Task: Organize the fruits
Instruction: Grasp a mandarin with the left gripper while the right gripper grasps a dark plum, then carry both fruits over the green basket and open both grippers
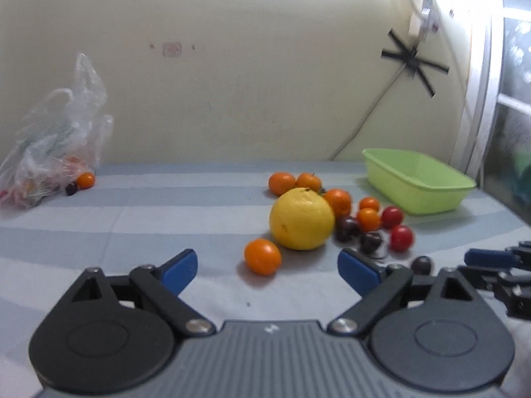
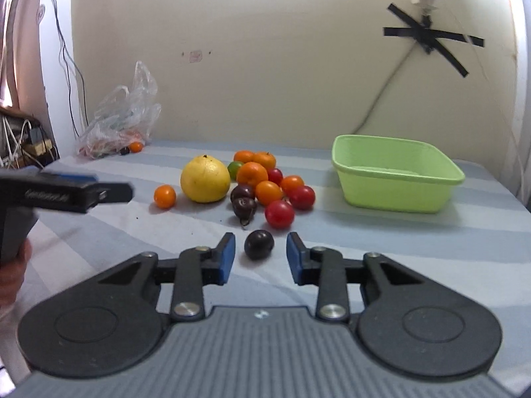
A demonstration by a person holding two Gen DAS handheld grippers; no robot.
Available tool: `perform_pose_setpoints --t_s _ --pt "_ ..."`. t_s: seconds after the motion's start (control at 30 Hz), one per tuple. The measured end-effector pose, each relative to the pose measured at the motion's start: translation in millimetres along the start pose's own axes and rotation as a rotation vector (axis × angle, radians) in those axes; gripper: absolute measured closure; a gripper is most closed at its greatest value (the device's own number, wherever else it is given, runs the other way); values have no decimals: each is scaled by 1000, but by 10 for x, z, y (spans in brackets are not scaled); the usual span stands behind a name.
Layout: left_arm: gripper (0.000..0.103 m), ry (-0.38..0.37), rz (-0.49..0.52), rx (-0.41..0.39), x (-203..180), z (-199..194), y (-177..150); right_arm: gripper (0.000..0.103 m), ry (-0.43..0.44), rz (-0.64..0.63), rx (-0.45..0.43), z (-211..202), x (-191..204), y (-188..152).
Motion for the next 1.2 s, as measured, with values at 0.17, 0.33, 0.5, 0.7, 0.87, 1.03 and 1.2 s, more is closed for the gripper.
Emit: perform_pose_setpoints --t_s 0.17,0.33,0.5,0.7,0.87,1.03,1.2 --pt "35 -26 -3 74 41 392 67 65 -11 -13 52 223 7 16" --pt "60 -32 -21 102 80 565 53 51 -25 1 81 350 -66 1" --pt "70 -43 -39 92 91 526 20 50 -22 -36 91 443 -49 -25" --pt "70 -157 -60 98 -241 197 -158 75 -18 -107 69 357 20 -37" --pt "70 -330 8 90 -861 92 105 75 -18 -73 -10 100 -204 40" --pt "70 -392 88 44 -1512 378 745 74 -164 -29 -119 -47 -869 353" --pt "70 -353 141 56 -1982 983 1131 74 -235 71 -148 119 -1529 566"
Point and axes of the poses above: each gripper's, at about its wrist camera, not at the fingertips, and z roughly the way its jaws point, x to its left, y to its top, the point moved 8 cm from there along z, roughly the way its jaws point, and after that the axes turned 12 degrees about x, right-handed, at the moved point
